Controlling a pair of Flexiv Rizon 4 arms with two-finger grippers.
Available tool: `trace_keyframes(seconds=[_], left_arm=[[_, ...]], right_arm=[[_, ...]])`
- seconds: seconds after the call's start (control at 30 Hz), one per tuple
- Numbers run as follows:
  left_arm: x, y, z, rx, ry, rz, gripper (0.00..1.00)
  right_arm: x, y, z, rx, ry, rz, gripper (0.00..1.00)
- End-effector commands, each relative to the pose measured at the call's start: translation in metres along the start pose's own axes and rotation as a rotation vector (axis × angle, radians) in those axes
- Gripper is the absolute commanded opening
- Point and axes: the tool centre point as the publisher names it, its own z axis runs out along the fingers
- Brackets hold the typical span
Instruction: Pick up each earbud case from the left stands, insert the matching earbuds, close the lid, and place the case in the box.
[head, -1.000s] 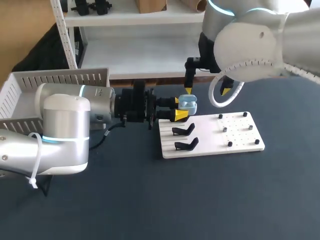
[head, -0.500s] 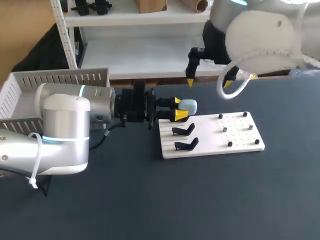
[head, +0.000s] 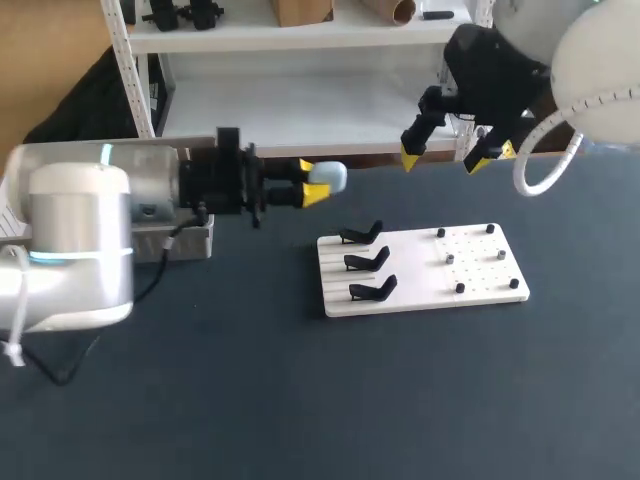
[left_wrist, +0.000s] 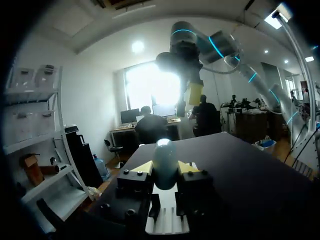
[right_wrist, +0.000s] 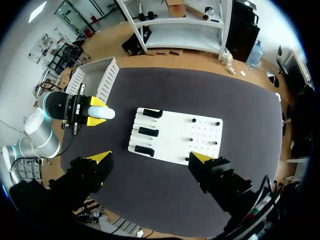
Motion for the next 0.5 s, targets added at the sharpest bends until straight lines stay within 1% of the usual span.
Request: trace_keyframes(seconds=[0.03, 0.13, 0.27, 0.33, 0.5], left_arm=[[-0.023, -0.008, -0.048, -0.146, 0.076, 0.007, 0.00], [-0.026, 0.003, -0.068, -0.196, 0.122, 0.002, 0.00], [-0.029, 0.017, -0.091, -0.271, 0.148, -0.021, 0.00], [-0.027, 0.026, -0.103, -0.309, 0.150, -0.046, 0.00], [-0.014, 0.049, -0.133, -0.417, 0.219, -0.114, 0.00]], right_arm=[[0.005, 0.000, 0.000, 0.004, -0.032, 0.002, 1.00], [0.005, 0.000, 0.000, 0.004, -0.032, 0.002, 1.00], [0.005, 0.000, 0.000, 0.004, -0.032, 0.002, 1.00], [0.005, 0.000, 0.000, 0.004, -0.032, 0.002, 1.00], [0.005, 0.000, 0.000, 0.004, -0.032, 0.002, 1.00]])
